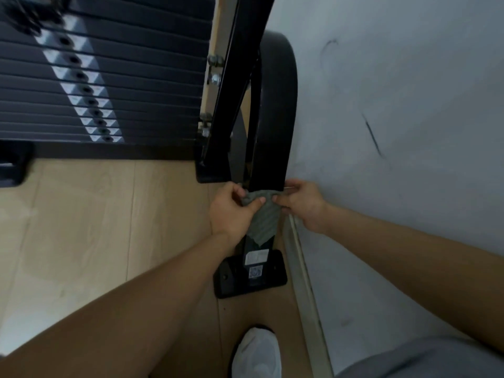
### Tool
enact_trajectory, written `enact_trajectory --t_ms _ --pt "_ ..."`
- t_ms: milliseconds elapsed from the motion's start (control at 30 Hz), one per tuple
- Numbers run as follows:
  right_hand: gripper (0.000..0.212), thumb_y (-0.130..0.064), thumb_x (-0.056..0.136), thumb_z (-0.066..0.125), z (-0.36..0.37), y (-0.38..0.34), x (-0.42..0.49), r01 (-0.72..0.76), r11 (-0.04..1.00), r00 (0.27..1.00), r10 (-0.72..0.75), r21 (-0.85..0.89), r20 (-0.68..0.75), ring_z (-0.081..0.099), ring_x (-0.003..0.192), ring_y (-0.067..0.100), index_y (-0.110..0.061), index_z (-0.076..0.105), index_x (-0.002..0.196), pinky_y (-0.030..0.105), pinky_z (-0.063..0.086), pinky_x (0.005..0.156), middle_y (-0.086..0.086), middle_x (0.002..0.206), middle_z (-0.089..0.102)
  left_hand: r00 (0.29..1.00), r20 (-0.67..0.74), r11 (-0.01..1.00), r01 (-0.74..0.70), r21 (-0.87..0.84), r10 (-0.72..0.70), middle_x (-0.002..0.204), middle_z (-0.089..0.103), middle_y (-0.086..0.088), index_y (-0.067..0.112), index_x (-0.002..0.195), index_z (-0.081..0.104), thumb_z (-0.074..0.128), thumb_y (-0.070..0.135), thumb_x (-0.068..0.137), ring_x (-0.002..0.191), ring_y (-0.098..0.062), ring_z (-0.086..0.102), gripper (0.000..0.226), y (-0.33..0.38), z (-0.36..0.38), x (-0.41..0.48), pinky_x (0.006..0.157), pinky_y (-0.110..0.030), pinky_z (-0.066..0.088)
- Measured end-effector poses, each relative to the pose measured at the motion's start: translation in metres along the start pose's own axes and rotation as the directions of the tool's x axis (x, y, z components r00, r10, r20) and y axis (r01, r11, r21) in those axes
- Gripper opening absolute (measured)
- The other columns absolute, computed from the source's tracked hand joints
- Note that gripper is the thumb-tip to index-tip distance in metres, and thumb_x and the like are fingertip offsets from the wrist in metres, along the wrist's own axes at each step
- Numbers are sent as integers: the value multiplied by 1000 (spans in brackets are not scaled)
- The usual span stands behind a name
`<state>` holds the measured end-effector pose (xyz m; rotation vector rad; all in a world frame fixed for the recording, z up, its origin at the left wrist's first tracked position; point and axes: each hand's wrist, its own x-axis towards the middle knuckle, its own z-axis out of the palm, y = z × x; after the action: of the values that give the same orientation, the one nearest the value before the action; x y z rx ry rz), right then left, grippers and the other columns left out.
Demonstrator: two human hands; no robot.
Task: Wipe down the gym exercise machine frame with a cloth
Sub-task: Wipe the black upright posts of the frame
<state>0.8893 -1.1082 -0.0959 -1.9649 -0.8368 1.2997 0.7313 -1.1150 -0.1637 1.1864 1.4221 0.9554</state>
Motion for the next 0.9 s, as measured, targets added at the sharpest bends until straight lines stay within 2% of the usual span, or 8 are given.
enact_trajectory --t_ms 167,267,400,500,567,667,800,900 --pt "56 12 83 72 -10 -29 3 195 980 981 -194 29 -31 66 100 18 0 53 135 21 59 76 10 117 66 985 -75 988 -153 19 154 86 59 4 33 76 46 86 40 72 78 -9 58 41 43 -4 31 66 -21 44" --pt "56 17 85 67 -13 -49 4 262 963 964 -259 54 -54 66 93 14 2 51 137 19 59 74 13 122 62 971 -21 970 -235 62 237 86 58 3 32 77 48 87 35 74 75 -6 55 39 71 -15 54 65 -20 43" --pt "45 14 88 65 -12 -87 0 347 935 933 -337 68 -127 67 89 15 1 57 130 19 59 70 10 109 66 945 37 935 -327 137 325 89 61 2 23 83 55 83 32 79 79 -14 59 29 110 -31 75 72 -37 54" --pt "33 6 92 65 -12 -119 -17 398 901 913 -371 175 -170 72 78 7 -1 60 123 20 56 65 6 100 71 940 52 938 -341 61 338 85 64 3 20 85 60 80 32 83 81 -15 64 23 148 -42 84 76 -41 57" --pt "36 1 90 69 -12 -135 -35 427 880 904 -419 209 -83 74 87 10 -7 61 124 26 57 70 4 107 73 948 110 954 -296 -50 300 87 69 1 19 89 65 79 38 82 86 -17 68 24 174 -46 86 77 -42 60" --pt "44 1 88 73 -10 -148 -51 473 867 875 -483 155 27 74 99 22 -16 61 127 35 61 76 4 121 68 909 339 951 -152 -269 241 94 74 -4 9 101 69 73 28 92 86 -9 72 22 205 -51 79 71 -26 61" --pt "23 -4 91 70 -18 -151 -46 454 884 891 -453 110 -39 74 80 18 -8 65 113 33 59 62 10 99 73 872 421 959 -164 -231 250 99 74 -3 15 107 72 65 26 97 86 -9 69 17 204 -61 76 71 -21 55" --pt "14 -2 93 68 -36 -147 -32 377 924 919 -365 63 -148 71 67 14 -10 65 105 29 55 51 6 89 74 876 294 917 -399 -9 384 104 70 4 22 112 70 67 24 94 92 -13 67 19 179 -71 87 84 -33 57"
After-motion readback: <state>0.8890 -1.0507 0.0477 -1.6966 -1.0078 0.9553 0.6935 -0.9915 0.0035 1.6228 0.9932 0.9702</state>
